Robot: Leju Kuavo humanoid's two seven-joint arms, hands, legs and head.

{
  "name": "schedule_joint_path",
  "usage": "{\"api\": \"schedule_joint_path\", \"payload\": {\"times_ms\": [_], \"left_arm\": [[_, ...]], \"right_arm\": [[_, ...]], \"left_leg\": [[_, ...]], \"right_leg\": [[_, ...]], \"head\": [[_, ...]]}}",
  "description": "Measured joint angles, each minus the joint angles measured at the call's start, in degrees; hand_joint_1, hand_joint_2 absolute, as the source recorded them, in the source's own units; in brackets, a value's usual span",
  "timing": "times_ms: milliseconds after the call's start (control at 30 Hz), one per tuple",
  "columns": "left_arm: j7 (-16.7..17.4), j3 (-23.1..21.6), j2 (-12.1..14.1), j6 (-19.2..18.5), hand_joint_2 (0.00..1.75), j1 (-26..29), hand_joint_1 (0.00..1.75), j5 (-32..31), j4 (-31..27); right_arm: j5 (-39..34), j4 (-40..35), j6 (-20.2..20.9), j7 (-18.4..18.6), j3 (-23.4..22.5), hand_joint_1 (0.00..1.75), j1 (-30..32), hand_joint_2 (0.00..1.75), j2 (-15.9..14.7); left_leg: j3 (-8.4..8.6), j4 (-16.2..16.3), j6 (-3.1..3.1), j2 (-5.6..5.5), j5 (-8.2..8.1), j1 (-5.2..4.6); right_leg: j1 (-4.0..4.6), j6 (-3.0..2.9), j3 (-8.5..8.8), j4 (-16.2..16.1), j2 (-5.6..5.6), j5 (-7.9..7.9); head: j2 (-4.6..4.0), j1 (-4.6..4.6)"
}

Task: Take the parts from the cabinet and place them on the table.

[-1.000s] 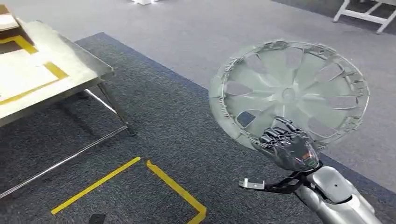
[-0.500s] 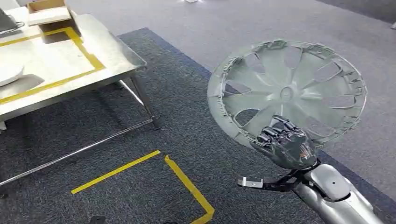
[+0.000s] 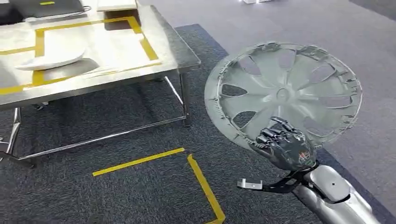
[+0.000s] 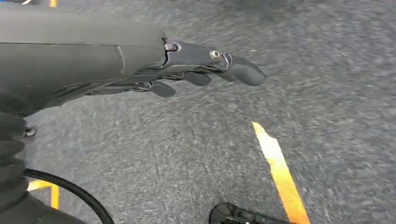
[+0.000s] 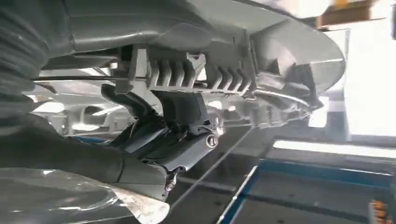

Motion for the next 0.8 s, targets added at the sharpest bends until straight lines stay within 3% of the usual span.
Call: {"api": "schedule_joint_path", "payload": {"times_ms": [33, 67, 100, 167, 200, 233, 267, 300, 333, 367, 400, 433, 467, 500, 533, 567, 600, 733, 767, 800], "left_arm": [[0.2, 0.0, -0.1, 0.2, 1.75, -0.1, 0.00, 0.0, 0.0], [0.2, 0.1, -0.2, 0.2, 1.75, -0.1, 0.00, -0.1, 0.0], [0.4, 0.1, -0.2, 0.2, 1.75, -0.2, 0.00, -0.3, 0.0], [1.4, 0.2, -0.4, 0.4, 1.75, 0.1, 0.00, -0.3, 0.0], [2.8, 0.3, -0.4, 0.5, 1.75, 0.2, 0.00, -0.3, 0.1], [4.3, 0.5, -0.3, 0.6, 1.75, 0.1, 0.00, -0.3, 0.1], [5.2, 0.5, -0.4, 0.6, 1.75, 0.1, 0.00, -0.3, 0.1], [5.6, 0.5, -0.4, 0.4, 1.75, -0.1, 0.00, -0.3, 0.1], [5.6, 0.6, -0.3, 0.2, 1.75, -0.1, 0.00, -0.3, 0.1], [5.6, 0.7, -0.4, 0.2, 1.75, -0.2, 0.00, -0.3, 0.1], [5.7, 0.8, -0.4, 0.2, 1.75, -0.2, 0.00, -0.3, 0.1], [5.8, 0.9, -0.3, 0.2, 1.75, -0.1, 0.00, -0.3, 0.1], [5.8, 0.9, -0.3, 0.3, 1.75, -0.1, 0.00, -0.3, 0.1], [5.7, 1.0, -0.3, 0.4, 1.75, -0.1, 0.00, -0.3, 0.1], [5.5, 1.0, -0.3, 0.4, 1.75, -0.1, 0.00, -0.2, 0.1], [5.3, 1.0, -0.3, 0.4, 1.75, -0.1, 0.00, -0.2, 0.1], [4.9, 1.2, -0.3, 0.3, 1.75, -0.2, 0.00, 0.2, 0.1], [3.8, 2.0, -0.4, -0.4, 1.75, -0.1, 0.00, 1.0, 0.1], [3.7, 2.2, -0.5, -0.5, 1.75, -0.1, 0.00, 1.0, 0.1], [3.6, 2.3, -0.6, -0.5, 1.75, -0.1, 0.00, 1.2, 0.1]], "right_arm": [[-0.1, 0.0, 0.0, 0.0, 0.0, 1.75, 0.0, 1.75, 0.0], [-0.2, 0.1, 0.0, 0.0, 0.0, 1.75, 0.0, 1.75, 0.0], [-0.3, 0.1, 0.0, 0.0, 0.0, 1.75, 0.0, 1.75, 0.0], [-0.3, 0.1, 0.0, -0.2, 0.0, 1.75, -0.1, 1.75, 0.0], [-0.7, 0.2, 0.2, -0.4, 0.0, 1.75, -0.3, 1.75, 0.0], [-0.8, 0.2, 0.3, -0.7, 0.2, 1.75, -0.7, 1.75, 0.0], [-1.0, 0.3, 0.5, -0.8, 0.1, 1.75, -0.8, 1.75, 0.0], [-1.3, 0.5, 0.7, -1.0, 0.1, 1.75, -1.1, 1.75, 0.0], [-1.3, 0.8, 0.8, -1.0, 0.1, 1.75, -1.4, 1.75, 0.0], [-1.4, 1.1, 0.8, -1.2, 0.1, 1.75, -1.5, 1.75, 0.0], [-1.7, 1.4, 0.7, -1.5, 0.2, 1.75, -1.5, 1.75, 0.0], [-1.7, 1.6, 0.7, -1.6, 0.3, 1.75, -1.5, 1.75, 0.0], [-1.7, 1.8, 0.7, -1.7, 0.4, 1.75, -1.5, 1.75, 0.0], [-1.7, 2.1, 0.6, -1.7, 0.5, 1.75, -1.5, 1.75, 0.0], [-1.7, 2.2, 0.6, -1.7, 0.5, 1.75, -1.5, 1.75, 0.0], [-1.7, 2.2, 0.6, -1.7, 0.5, 1.75, -1.5, 1.75, 0.0], [-1.6, 2.5, 0.6, -1.7, 0.4, 1.75, -1.5, 1.75, 0.0], [-1.6, 3.4, 0.5, -1.6, 0.0, 1.75, -2.1, 1.75, 0.0], [-1.6, 3.4, 0.5, -1.6, 0.0, 1.75, -2.1, 1.75, 0.0], [-1.6, 3.6, 0.4, -1.4, -0.1, 1.75, -2.3, 1.75, -0.1]], "left_leg": [[0.04, 0.2, -0.27, -0.79, -0.18, 0.10], [-0.34, 0.4, -0.63, -1.43, -0.30, -0.12], [-0.78, 0.9, -0.94, -2.17, -0.24, 0.08], [-1.07, 0.5, -1.67, -3.34, 0.07, 0.53], [-1.15, 0.4, -1.98, -4.04, 0.06, 0.37], [-1.12, 0.9, -2.11, -3.01, -0.37, 0.28], [-1.88, 2.6, -2.52, 0.32, -1.50, -0.11], [-3.73, 6.3, -2.92, 2.62, -3.51, 0.05], [-6.00, 11.1, -3.15, 3.88, -5.70, 0.29], [-8.12, 15.4, -3.30, 4.38, -7.26, 0.41], [-9.21, 17.7, -3.37, 4.51, -7.56, 0.49], [-8.88, 17.1, -3.35, 4.54, -6.41, 0.50], [-7.57, 14.3, -3.19, 4.65, -4.34, 0.48], [-5.21, 9.5, -2.83, 5.13, -1.65, 0.37], [-3.32, 5.7, -2.41, 6.17, 0.18, 0.17], [-2.44, 3.9, -2.13, 7.19, 0.94, -0.03], [-1.12, 1.7, -1.58, 10.50, 0.25, -0.93], [-1.59, 0.7, -0.86, 8.18, 0.13, -1.22], [-1.03, 0.0, -0.40, 7.37, 0.52, -0.65], [-0.89, -0.2, -0.18, 6.73, 0.55, -0.51]], "right_leg": [[-0.28, 0.08, 2.06, -5.0, 1.72, 2.31], [-0.51, 0.08, 2.76, -6.2, 4.59, 1.03], [-0.56, -0.14, 3.63, -7.0, 4.34, 0.99], [-0.07, -0.67, 3.62, -6.7, 3.31, 0.88], [-0.42, -1.03, 3.86, -7.0, 2.60, 1.02], [-0.63, -1.42, 4.21, -7.3, 1.56, 1.13], [-0.63, -1.90, 4.46, -7.4, 0.94, 0.95], [-0.49, -2.13, 4.58, -7.4, 0.06, 0.83], [-0.31, -2.31, 4.71, -7.4, -0.78, 0.69], [-0.18, -2.42, 4.82, -7.4, -1.65, 0.56], [-0.13, -2.41, 4.98, -7.4, -2.47, 0.39], [-0.10, -2.40, 5.23, -7.4, -3.27, 0.19], [-0.02, -2.32, 5.50, -7.4, -4.03, 0.00], [0.07, -2.18, 5.89, -7.4, -4.80, -0.25], [0.13, -2.07, 6.20, -7.4, -5.35, -0.45], [0.14, -2.02, 6.34, -7.4, -5.59, -0.58], [0.39, -1.74, 6.55, -7.4, -6.30, -0.85], [0.77, -0.61, 7.15, -7.8, -9.09, -1.38], [0.57, -0.11, 6.97, -7.8, -9.09, -1.95], [0.38, 0.05, 6.74, -6.7, -5.63, -2.85]], "head": [[0.00, 0.07], [0.00, 0.02], [0.02, -0.11], [0.02, -0.02], [0.02, -0.13], [0.02, 0.07], [0.02, -0.75], [0.00, -1.03], [0.02, -1.01], [0.00, -1.03], [0.00, -1.03], [0.00, -1.05], [0.00, -1.07], [0.00, -1.05], [0.00, -1.05], [0.00, -1.05], [0.00, -0.96], [0.00, -1.02], [0.02, -1.00], [0.00, -0.61]]}}
